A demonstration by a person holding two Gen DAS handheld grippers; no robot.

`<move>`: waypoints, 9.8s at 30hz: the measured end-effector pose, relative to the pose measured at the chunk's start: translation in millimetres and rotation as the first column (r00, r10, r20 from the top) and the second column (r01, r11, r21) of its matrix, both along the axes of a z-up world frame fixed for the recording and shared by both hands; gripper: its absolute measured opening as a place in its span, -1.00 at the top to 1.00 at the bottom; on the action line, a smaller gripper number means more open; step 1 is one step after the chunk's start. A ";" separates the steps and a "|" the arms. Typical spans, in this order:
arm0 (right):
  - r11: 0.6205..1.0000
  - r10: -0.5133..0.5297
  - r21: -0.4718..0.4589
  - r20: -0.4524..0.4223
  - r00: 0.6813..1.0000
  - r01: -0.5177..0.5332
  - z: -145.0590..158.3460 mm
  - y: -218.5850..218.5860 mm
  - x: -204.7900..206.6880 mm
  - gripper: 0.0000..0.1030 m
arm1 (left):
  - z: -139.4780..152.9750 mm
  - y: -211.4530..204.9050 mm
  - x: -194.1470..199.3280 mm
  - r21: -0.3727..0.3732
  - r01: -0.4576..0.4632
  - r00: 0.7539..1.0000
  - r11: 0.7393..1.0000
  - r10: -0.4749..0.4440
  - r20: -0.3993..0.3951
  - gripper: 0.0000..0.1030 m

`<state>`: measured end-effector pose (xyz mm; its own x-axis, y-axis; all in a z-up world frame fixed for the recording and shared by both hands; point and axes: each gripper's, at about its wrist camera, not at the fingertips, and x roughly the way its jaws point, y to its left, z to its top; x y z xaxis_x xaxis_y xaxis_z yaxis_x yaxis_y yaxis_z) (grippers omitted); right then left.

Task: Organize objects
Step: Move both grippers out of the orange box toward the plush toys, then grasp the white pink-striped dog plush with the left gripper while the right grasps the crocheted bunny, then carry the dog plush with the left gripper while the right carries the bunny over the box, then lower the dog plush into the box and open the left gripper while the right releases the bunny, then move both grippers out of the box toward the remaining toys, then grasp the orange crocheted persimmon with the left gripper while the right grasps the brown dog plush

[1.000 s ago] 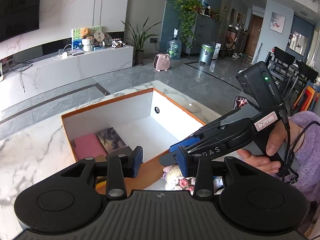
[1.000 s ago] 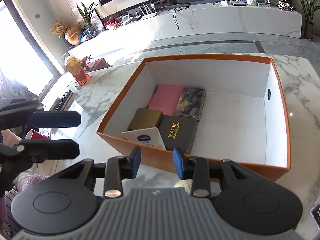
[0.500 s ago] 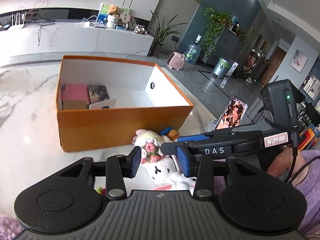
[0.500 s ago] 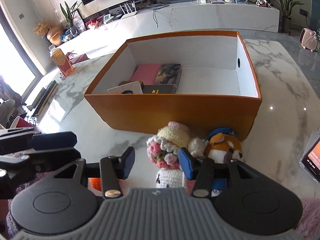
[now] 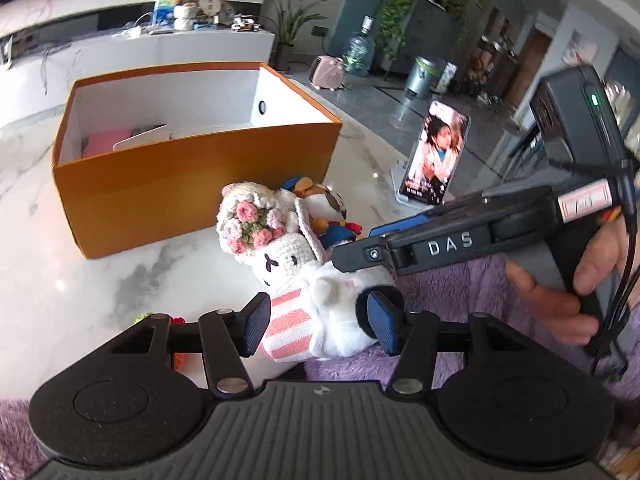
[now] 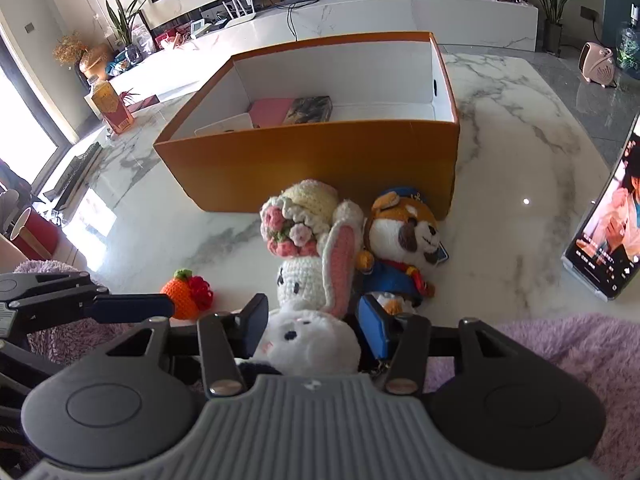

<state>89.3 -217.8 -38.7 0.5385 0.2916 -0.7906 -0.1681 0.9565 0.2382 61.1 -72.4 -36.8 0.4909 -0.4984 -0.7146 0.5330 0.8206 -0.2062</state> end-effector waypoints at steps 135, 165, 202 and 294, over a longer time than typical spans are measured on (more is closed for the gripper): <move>0.997 0.080 -0.042 0.289 0.954 -0.071 102.6 20.4 38.3 0.30 | 122.2 60.1 64.2 -0.185 -0.327 0.936 0.927 0.344 0.069 -0.26; 0.989 -0.064 -0.135 0.011 0.998 0.065 33.7 -20.2 263.9 0.30 | -11.9 27.7 308.3 -0.093 -0.571 0.747 0.815 0.470 -0.469 -0.25; 0.841 0.300 -0.466 -0.023 0.954 -0.276 16.8 12.0 267.7 0.85 | -3.6 2.9 322.5 0.078 -0.366 0.832 0.927 0.364 -0.418 0.22; 0.984 0.055 -0.170 0.059 0.997 -0.044 -57.5 22.7 46.6 0.12 | -61.7 75.4 45.1 0.235 -0.343 0.913 0.910 0.381 -0.146 0.08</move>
<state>135.9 -195.1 -96.2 0.5770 0.1842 -0.7957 -0.2258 0.9722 0.0614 106.2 3.0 -98.5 0.4600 -0.1489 -0.8754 0.1595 0.9837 -0.0835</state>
